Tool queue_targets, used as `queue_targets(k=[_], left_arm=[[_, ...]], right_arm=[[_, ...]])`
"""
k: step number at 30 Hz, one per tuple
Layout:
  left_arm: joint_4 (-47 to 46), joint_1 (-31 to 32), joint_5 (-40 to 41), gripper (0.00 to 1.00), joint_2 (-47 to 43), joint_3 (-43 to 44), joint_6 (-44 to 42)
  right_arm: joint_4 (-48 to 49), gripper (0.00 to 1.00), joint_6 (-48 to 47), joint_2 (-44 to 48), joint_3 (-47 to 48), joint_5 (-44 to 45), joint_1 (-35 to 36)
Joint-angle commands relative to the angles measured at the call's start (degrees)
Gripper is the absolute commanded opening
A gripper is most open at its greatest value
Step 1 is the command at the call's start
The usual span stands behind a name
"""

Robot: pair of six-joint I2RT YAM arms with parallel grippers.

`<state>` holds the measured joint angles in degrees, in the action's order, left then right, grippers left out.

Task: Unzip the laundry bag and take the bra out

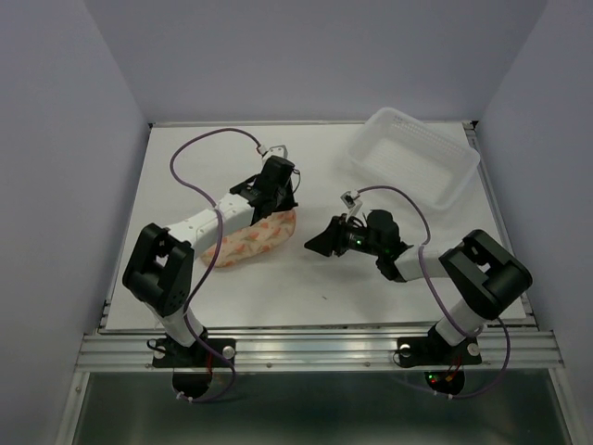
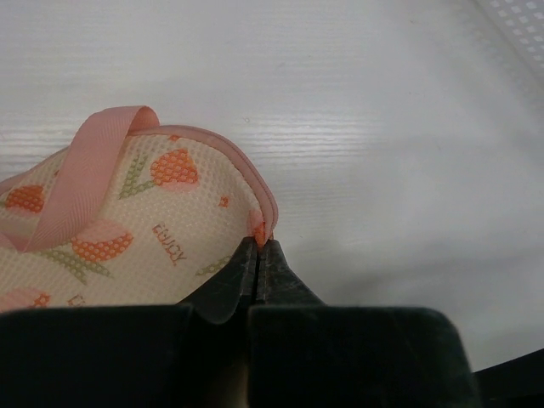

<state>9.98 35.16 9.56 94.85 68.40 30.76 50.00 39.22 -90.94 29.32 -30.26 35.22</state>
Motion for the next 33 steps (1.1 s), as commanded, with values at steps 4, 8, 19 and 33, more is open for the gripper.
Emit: queue_targets(k=[4, 8, 19, 33], left_arm=[[-2.4, 0.7, -0.3, 0.00, -4.1, -0.7, 0.6], [-2.5, 1.0, -0.2, 0.00, -4.1, -0.8, 0.7], [-3.1, 1.4, -0.4, 0.00, -4.9, -1.7, 1.0], [-4.0, 1.9, -0.5, 0.00, -5.6, -3.1, 1.3]], right_arm=[[14.0, 0.45, 7.2, -6.3, 3.7, 0.5, 2.2], [15.1, 0.42, 8.5, -9.1, 5.2, 0.6, 2.7], [16.4, 0.40, 9.6, -13.4, 7.2, 0.7, 3.3], [19.1, 0.38, 11.0, -16.7, 8.1, -0.1, 3.3]])
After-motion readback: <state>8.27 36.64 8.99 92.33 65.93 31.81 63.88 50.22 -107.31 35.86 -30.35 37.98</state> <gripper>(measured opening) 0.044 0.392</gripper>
